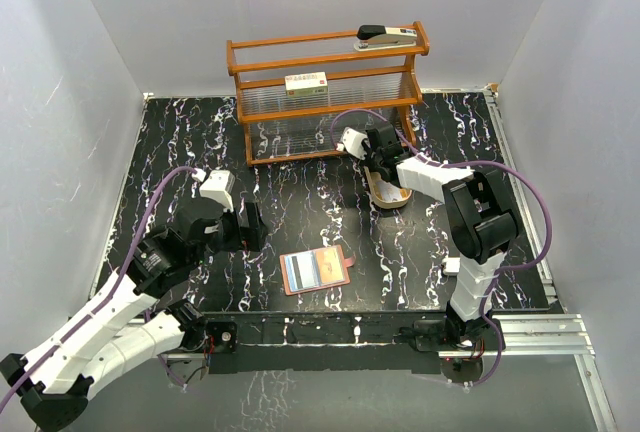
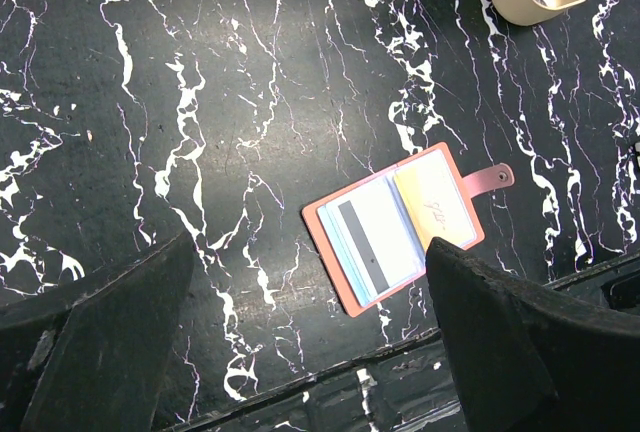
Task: Put the credit cards into the card holder
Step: Pick up the credit card from the storage box.
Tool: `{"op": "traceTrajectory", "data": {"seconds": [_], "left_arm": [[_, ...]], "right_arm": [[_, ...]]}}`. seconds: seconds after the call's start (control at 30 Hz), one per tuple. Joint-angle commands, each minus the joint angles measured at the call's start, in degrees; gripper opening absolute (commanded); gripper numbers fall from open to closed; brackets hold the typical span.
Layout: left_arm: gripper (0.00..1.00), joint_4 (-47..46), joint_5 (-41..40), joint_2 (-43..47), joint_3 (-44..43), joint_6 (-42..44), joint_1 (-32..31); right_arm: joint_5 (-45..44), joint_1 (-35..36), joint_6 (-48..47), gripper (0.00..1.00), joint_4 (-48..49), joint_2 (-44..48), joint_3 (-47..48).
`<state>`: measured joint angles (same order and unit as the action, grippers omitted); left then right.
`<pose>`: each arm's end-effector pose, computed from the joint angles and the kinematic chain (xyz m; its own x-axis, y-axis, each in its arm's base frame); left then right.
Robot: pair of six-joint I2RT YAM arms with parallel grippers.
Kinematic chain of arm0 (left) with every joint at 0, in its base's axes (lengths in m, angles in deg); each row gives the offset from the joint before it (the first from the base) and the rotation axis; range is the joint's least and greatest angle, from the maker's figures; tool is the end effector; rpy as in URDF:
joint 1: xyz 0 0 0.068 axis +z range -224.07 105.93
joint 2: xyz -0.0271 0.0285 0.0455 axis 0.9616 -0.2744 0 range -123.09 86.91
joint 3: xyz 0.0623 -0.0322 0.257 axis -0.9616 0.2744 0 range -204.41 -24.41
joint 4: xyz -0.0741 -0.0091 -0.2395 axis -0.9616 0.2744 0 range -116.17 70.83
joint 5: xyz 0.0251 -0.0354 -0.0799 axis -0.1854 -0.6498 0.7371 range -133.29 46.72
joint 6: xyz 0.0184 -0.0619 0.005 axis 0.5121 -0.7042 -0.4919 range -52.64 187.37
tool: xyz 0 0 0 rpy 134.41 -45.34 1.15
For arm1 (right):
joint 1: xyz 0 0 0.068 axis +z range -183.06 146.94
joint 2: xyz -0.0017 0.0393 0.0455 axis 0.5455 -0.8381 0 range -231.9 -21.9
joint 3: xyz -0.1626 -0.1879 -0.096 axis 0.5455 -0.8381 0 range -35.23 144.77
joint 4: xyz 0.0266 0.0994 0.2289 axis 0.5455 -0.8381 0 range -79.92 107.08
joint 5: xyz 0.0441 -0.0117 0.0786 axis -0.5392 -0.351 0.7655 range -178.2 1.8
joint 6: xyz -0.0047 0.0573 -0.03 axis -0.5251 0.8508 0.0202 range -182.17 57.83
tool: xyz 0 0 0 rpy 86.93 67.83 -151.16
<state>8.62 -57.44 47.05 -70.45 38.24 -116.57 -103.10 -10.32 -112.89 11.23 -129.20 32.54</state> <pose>0.1236 -0.0965 0.3044 -0.5502 -0.1360 -0.8239 0.2620 0.9087 -0.3250 0.3751 0.1431 0.1692 -0.2555 -0.9181 -0.3030 -0.6392 0.3956 -0.6595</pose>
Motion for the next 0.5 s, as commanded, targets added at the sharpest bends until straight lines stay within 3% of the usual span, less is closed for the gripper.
{"op": "traceTrajectory", "data": {"seconds": [0.0, 0.07, 0.33, 0.47], "left_arm": [[0.99, -0.3, -0.2, -0.1, -0.2, 0.7, -0.1], [0.99, -0.5, -0.1, 0.0, -0.1, 0.8, -0.1], [0.99, -0.6, 0.3, 0.0, 0.0, 0.9, -0.1], [0.99, -0.5, 0.1, 0.0, -0.1, 0.8, -0.1]], "right_arm": [[-1.6, -0.7, -0.6, 0.2, 5.0, 3.3, 3.3], [-1.8, -0.7, -0.4, 0.12, 4.6, 3.9, 3.3], [0.8, -0.8, 1.6, 0.0, 0.1, 6.7, 2.6], [3.8, -0.7, 2.3, 0.0, -2.9, 9.8, 1.8]]}}
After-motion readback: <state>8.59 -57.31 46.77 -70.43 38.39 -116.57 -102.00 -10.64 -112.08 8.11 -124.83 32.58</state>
